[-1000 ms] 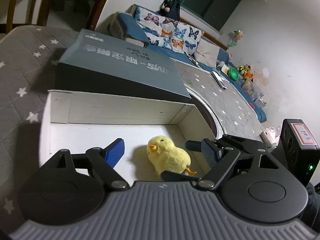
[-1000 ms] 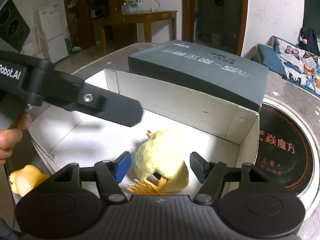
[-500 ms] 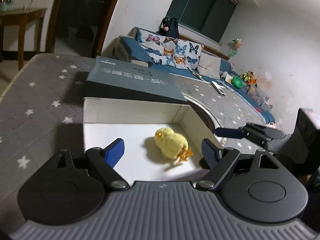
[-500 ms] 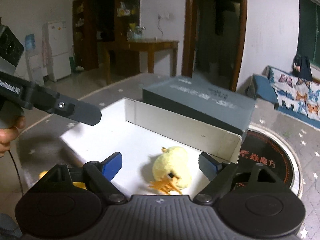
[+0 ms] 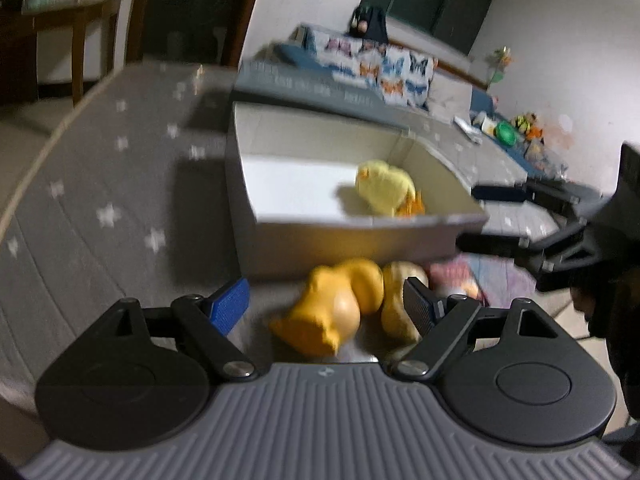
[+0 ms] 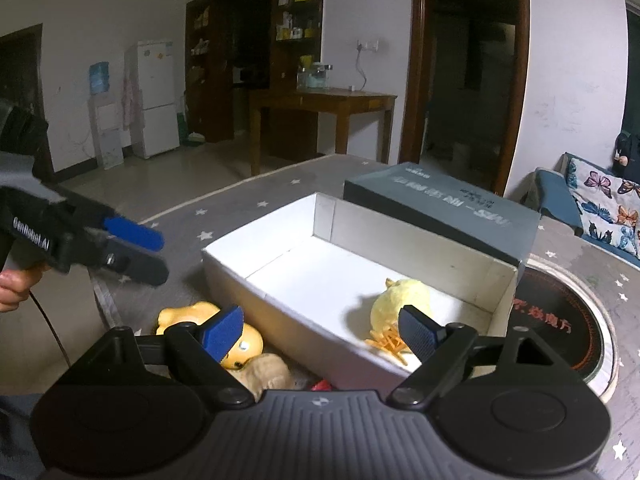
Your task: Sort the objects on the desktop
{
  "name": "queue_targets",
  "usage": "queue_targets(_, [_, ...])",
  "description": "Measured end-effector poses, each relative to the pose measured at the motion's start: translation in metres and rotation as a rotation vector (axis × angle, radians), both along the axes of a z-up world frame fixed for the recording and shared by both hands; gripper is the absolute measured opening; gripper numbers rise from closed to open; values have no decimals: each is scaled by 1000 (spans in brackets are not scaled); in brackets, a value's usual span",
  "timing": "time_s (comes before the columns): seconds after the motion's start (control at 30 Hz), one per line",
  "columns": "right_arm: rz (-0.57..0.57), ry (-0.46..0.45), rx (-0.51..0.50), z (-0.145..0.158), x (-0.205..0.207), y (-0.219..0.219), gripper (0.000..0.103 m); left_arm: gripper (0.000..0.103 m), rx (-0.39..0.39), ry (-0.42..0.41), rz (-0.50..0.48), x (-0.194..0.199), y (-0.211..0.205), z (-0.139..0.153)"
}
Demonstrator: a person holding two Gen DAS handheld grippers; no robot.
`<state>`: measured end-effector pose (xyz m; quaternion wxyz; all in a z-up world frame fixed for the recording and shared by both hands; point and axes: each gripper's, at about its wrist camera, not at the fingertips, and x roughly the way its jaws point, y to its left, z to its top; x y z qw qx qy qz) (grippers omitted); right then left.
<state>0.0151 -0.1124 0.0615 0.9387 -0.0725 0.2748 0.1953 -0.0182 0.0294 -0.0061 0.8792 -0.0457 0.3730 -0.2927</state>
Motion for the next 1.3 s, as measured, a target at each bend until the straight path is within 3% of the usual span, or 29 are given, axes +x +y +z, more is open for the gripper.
queue_targets(0.3, [0, 28, -19, -8, -2, 2, 87, 82, 41, 20, -21, 4, -12, -19])
queue_targets(0.6, [18, 44, -24, -14, 1, 6, 87, 53, 66, 24, -39, 10, -15, -25])
queue_targets(0.8, [40, 52, -33, -16, 1, 11, 87, 51, 59, 23, -52, 13, -12, -24])
queue_targets(1.13, [78, 54, -47, -18, -2, 19, 99, 50, 41, 24, -61, 19, -4, -21])
queue_targets(1.3, [97, 62, -49, -20, 1, 23, 99, 50, 33, 33, -70, 23, -5, -24])
